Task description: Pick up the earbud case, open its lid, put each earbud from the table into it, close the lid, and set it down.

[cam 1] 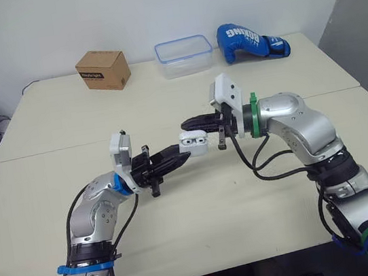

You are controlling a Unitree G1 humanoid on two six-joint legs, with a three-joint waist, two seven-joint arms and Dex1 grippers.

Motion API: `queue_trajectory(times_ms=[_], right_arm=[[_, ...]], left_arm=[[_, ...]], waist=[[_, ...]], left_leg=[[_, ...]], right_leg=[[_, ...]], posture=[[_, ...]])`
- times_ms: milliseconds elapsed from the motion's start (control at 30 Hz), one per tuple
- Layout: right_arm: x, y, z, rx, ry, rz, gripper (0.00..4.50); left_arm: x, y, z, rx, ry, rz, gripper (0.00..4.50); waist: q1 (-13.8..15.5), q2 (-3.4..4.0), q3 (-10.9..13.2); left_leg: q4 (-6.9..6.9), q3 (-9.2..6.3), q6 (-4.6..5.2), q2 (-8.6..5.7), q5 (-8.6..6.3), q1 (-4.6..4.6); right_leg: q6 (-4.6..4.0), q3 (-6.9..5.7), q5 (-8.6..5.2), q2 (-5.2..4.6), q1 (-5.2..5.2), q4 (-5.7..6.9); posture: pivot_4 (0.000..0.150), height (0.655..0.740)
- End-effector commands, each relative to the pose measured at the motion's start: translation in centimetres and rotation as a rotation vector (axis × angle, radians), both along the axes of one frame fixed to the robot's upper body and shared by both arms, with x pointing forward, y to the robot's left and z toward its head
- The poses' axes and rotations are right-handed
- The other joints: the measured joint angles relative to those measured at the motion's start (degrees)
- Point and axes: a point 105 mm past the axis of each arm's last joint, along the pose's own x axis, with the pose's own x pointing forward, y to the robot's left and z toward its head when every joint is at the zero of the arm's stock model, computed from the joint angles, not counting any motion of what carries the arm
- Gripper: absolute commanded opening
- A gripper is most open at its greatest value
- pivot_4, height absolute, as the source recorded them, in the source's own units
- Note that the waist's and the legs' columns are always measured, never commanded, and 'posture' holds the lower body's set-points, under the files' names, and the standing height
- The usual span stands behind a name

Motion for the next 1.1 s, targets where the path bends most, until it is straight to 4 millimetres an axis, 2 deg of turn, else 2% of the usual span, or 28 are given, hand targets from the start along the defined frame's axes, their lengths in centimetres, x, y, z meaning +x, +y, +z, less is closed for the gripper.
queue_trajectory(times_ms=[33, 533, 767, 867, 967, 1100], right_arm=[[-1.1, 0.3, 1.0, 0.005, -0.042, 0.042, 0.04], [-2.5, -0.1, 0.2, -0.046, -0.091, 0.099, 0.04], [-2.6, 0.0, 0.3, -0.041, -0.137, 0.108, 0.04], [-2.0, -0.1, 0.5, -0.038, -0.154, 0.074, 0.04], [-0.5, -1.6, 0.7, -0.08, -0.147, 0.005, 0.04], [0.5, -4.5, 0.7, -0.136, -0.123, -0.054, 0.04]], left_arm=[[-0.2, 0.2, 1.0, -0.02, -0.049, 0.004, 0.75], [0.5, 0.7, 1.1, -0.03, -0.031, 0.064, 0.75], [0.8, 0.9, 1.0, -0.015, -0.013, 0.089, 0.75], [0.8, 0.9, 1.0, -0.008, -0.006, 0.094, 0.75], [1.4, 0.9, 0.7, 0.021, 0.04, 0.139, 0.75], [3.2, 0.8, -0.5, 0.11, 0.18, 0.249, 0.75]], waist=[[0.0, 0.0, 0.0], [0.04, 0.0, 0.0], [0.04, 0.0, 0.0], [0.04, 0.0, 0.0], [0.04, 0.0, 0.0], [0.22, -0.02, 0.01]], left_leg=[[0.0, 0.0, 0.0, 0.0, 0.0, 0.0], [0.0, 0.01, 0.0, 0.0, 0.0, 0.0], [0.0, 0.01, 0.0, 0.0, 0.0, 0.0], [0.0, 0.01, 0.0, 0.0, 0.0, 0.0], [0.0, 0.01, 0.0, 0.0, 0.0, 0.0], [0.02, -0.01, 0.0, -0.03, 0.0, 0.0]], right_leg=[[0.0, 0.0, 0.0, 0.0, 0.0, 0.0], [0.0, 0.0, 0.0, 0.0, 0.0, -0.01], [0.0, 0.0, 0.0, 0.0, 0.0, -0.01], [0.0, 0.0, 0.0, 0.0, 0.0, -0.01], [0.0, 0.0, 0.0, 0.0, 0.01, 0.0], [0.0, -0.01, 0.0, -0.01, 0.02, -0.01]], posture=[[0.15, 0.7307], [0.15, 0.7307], [0.15, 0.7307], [0.15, 0.7307], [0.15, 0.7307], [0.15, 0.7307]])
